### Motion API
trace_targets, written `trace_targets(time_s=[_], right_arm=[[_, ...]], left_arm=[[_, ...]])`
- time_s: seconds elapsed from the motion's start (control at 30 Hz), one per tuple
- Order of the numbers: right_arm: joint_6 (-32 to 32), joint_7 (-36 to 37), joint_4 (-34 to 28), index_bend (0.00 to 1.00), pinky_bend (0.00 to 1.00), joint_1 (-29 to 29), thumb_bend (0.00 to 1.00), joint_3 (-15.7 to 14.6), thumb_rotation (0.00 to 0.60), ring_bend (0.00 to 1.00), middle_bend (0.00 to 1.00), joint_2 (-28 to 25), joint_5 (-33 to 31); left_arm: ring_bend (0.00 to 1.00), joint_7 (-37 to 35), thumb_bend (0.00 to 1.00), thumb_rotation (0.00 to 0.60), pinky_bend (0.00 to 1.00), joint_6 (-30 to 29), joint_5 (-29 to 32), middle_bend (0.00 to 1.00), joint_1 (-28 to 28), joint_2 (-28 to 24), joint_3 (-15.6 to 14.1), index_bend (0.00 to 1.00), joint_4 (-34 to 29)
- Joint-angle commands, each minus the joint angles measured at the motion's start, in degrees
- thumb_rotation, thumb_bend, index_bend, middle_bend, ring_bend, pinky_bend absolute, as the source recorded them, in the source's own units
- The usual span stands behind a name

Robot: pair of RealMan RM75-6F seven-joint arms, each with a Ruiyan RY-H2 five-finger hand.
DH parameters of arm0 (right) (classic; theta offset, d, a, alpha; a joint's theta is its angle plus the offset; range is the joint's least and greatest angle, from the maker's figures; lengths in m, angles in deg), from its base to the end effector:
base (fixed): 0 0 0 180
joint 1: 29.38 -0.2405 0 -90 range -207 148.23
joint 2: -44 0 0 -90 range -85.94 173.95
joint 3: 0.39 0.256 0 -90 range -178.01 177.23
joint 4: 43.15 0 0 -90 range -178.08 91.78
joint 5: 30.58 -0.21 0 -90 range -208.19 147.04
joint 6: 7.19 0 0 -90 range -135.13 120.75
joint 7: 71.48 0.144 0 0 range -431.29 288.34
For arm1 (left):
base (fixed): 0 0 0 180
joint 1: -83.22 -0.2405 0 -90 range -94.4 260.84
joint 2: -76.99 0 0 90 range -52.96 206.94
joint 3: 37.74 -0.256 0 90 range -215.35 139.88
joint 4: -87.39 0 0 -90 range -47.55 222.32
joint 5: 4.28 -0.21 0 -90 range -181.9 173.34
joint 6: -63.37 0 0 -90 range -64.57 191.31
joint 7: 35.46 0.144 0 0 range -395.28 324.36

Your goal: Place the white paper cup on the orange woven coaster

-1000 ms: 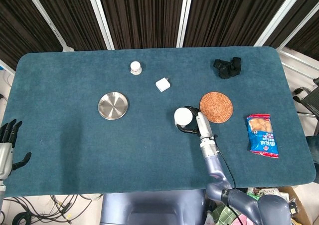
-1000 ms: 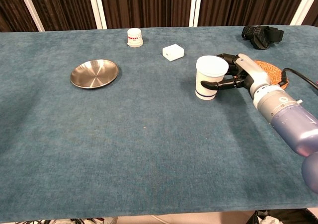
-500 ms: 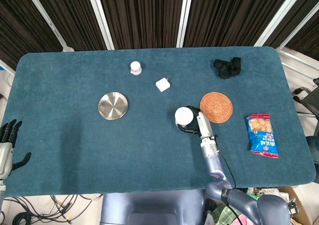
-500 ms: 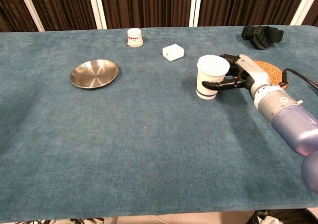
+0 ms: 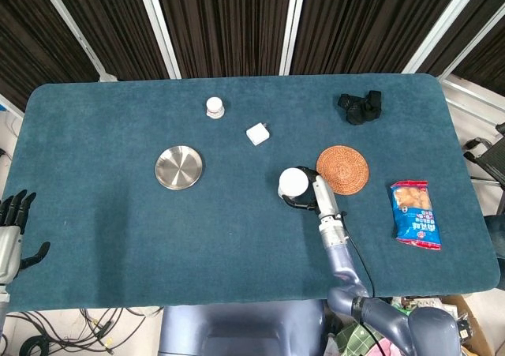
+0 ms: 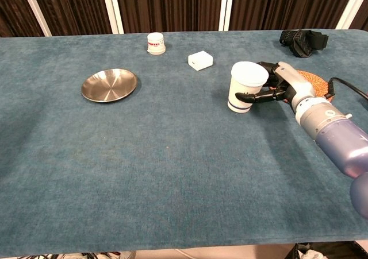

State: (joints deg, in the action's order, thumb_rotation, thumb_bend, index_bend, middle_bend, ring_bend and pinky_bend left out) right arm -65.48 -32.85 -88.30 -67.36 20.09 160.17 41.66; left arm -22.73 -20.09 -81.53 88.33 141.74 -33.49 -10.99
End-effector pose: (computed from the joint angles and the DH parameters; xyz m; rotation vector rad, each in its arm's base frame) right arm -0.1940 -0.3683 -0.0844 1.0893 -1.6804 1.5152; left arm -0.3076 0.1842 0.1521 -1.3201 -0.9042 -0.7480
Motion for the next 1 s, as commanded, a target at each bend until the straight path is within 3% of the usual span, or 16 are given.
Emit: trace_targets(time_s=[0.03,0.3,0.7,1.0], right_arm=[[0.4,0.4,-0.5,0.34,0.11,-0.1,0.13,0.4,0.600,0.35,0.35,-0.4,-0.3],[1.1,-1.6,-1.6,0.34,0.11,-1.6,0.13,2.0,0.600,0.35,0.35,-5.1,0.0],[7.9,-6.0,0.6,0.34,0.11,-3.8,0.13,5.6,0.600,0.35,0.35,-12.9,-4.5],[9.9,-4.5,3.6,0.34,0.11,-2.2,0.13,4.3,0.600,0.35,0.35,-13.7,-5.5]], left_arm=[[0.00,0.0,0.27,0.600,0.00,0.0,0.2,0.01,0.0,-0.1,0.0,0.00,-0.1],[0.00,0.1,0.27,0.600,0.00,0.0,0.3,0.01,0.0,-0.1,0.0,0.00,-0.4],[0.00,0.2,0.27,0.600,0.00,0.7,1.0,0.01,0.3,-0.1,0.2,0.00,-0.3],[0.00,0.8,0.27,0.600,0.00,0.5,1.1,0.01,0.3,0.1,0.2,0.00,-0.4]])
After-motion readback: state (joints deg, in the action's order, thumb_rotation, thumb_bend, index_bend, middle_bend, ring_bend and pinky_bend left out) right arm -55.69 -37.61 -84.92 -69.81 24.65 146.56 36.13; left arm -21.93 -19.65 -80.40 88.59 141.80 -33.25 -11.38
